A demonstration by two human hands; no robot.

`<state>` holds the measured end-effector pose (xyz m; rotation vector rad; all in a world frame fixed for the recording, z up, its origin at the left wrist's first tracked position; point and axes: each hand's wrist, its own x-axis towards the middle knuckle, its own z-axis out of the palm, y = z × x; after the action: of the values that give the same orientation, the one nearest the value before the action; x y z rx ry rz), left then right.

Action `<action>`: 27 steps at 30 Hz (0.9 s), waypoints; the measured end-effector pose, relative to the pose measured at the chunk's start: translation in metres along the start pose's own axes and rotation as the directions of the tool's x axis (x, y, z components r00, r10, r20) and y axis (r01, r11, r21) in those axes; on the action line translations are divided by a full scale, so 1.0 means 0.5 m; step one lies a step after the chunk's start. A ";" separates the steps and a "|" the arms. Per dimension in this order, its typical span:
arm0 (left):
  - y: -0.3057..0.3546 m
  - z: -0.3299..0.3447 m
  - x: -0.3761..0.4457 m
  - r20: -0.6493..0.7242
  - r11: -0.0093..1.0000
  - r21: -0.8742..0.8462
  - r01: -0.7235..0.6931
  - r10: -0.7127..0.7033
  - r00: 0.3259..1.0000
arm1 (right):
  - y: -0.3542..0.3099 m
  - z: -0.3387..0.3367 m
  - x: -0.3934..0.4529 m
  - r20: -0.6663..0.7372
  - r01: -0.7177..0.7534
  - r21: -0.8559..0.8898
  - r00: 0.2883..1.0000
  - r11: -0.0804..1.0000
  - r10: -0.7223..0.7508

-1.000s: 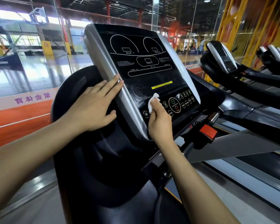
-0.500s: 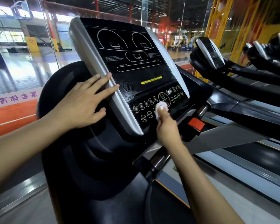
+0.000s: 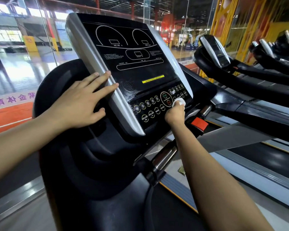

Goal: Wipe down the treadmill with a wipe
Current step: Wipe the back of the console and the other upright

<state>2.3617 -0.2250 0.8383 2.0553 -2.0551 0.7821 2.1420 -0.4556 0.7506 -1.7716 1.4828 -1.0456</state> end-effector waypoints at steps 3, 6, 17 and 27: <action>0.003 -0.003 -0.002 0.006 1.000 0.000 0.000 0.000 1.000 | 0.006 -0.008 -0.043 0.052 0.032 0.000 0.998 0.999 -0.032; 0.005 -0.004 -0.003 0.011 1.000 -0.006 0.005 -0.005 1.000 | 0.022 -0.010 -0.173 0.124 0.240 0.121 0.959 0.963 -0.255; 0.014 -0.009 -0.006 -0.044 0.992 0.021 0.121 -0.120 0.992 | -0.013 0.027 -0.324 0.201 0.589 0.310 0.726 0.746 -0.657; -0.073 -0.058 -0.028 -0.078 0.921 -0.036 0.388 -0.389 0.918 | -0.249 0.081 -0.225 0.094 0.664 0.267 0.703 0.699 -0.704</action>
<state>2.3901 -0.1972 0.8667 2.2705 -1.5268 0.7540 2.2325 -0.3222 0.8126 -2.2455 0.5238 -1.2749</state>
